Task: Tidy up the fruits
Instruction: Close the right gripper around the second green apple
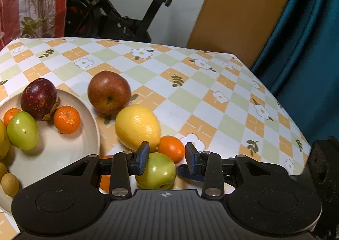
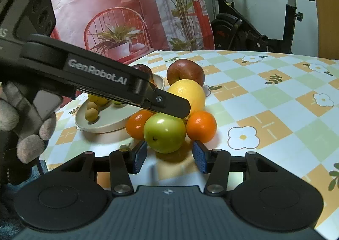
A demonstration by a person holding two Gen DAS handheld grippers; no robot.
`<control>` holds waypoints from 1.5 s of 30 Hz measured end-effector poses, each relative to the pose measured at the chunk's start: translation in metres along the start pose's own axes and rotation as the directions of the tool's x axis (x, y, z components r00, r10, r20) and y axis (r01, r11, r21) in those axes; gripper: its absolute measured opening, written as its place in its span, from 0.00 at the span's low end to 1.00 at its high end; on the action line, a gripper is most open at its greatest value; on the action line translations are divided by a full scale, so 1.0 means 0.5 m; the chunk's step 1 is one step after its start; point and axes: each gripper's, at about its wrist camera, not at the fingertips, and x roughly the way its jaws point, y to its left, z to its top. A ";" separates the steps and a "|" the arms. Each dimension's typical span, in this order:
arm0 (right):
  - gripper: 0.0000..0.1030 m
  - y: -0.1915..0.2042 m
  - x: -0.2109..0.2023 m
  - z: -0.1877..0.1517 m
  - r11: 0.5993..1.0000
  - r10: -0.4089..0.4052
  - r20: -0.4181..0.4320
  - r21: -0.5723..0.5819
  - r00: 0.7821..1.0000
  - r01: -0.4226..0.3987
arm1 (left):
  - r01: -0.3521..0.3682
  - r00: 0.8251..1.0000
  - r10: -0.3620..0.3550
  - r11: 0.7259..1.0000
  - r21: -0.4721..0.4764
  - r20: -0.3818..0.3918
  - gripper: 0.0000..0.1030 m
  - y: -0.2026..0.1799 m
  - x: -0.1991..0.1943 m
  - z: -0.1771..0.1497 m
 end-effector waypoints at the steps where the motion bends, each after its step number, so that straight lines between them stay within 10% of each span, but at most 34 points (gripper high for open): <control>1: 0.50 0.000 0.001 0.001 1.000 0.001 -0.001 0.000 1.000 -0.001 | 0.008 1.000 -0.008 1.000 0.002 -0.001 0.38 -0.003 -0.002 -0.001; 24: 0.49 0.005 0.005 -0.001 1.000 0.016 -0.019 -0.014 1.000 -0.016 | 0.103 0.995 -0.103 0.992 -0.066 0.012 0.38 -0.009 -0.016 -0.020; 45: 0.49 0.001 0.003 -0.001 1.000 0.020 -0.020 0.002 1.000 -0.020 | 0.028 0.999 -0.026 0.996 -0.091 0.023 0.38 0.030 -0.029 -0.020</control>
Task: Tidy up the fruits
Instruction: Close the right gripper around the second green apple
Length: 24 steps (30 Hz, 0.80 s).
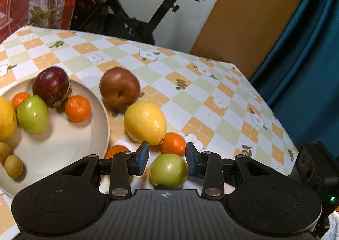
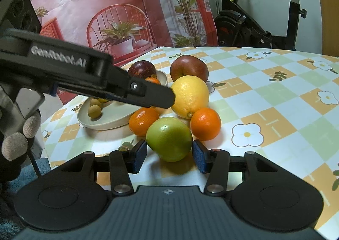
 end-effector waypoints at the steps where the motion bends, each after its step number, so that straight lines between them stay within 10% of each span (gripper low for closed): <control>1: 0.49 0.000 0.000 0.000 1.000 -0.001 0.000 -0.001 1.000 0.001 | 0.001 1.000 -0.001 1.000 0.003 -0.005 0.38 0.000 0.003 -0.002; 24: 0.49 0.001 0.001 -0.001 1.000 -0.002 0.001 -0.005 1.000 0.002 | 0.011 0.999 -0.010 1.000 0.019 -0.035 0.39 -0.004 0.018 -0.026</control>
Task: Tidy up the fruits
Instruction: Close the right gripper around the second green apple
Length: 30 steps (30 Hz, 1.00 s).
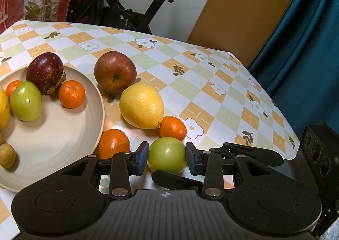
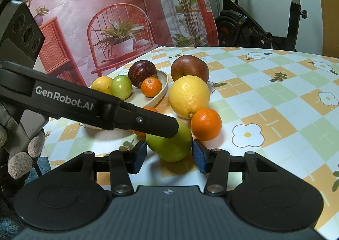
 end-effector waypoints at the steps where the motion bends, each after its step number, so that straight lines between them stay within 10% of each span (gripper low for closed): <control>1: 0.49 0.000 0.000 0.000 1.000 0.000 0.000 0.000 1.000 0.000 | 0.002 1.000 -0.002 1.000 -0.003 0.001 0.39 0.000 0.000 0.000; 30: 0.49 0.001 -0.003 -0.001 1.000 0.006 -0.001 0.011 1.000 -0.006 | -0.015 0.999 0.014 1.000 0.007 0.044 0.41 -0.007 0.002 -0.016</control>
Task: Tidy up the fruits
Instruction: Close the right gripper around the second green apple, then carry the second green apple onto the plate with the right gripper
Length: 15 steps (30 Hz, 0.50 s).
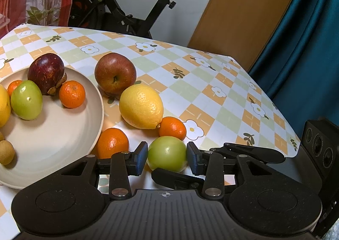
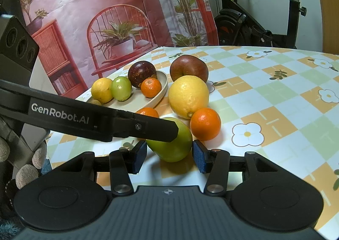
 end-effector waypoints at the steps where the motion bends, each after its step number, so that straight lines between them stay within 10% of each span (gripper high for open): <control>1: 0.49 -0.001 0.000 0.001 1.000 0.000 0.000 -0.001 1.000 0.000 | 0.000 1.000 0.000 1.000 0.000 0.001 0.41 0.000 0.000 0.000; 15: 0.49 0.007 -0.009 0.005 1.000 -0.010 0.023 -0.020 1.000 0.010 | 0.008 1.000 -0.008 1.000 -0.006 -0.010 0.45 0.000 -0.003 0.001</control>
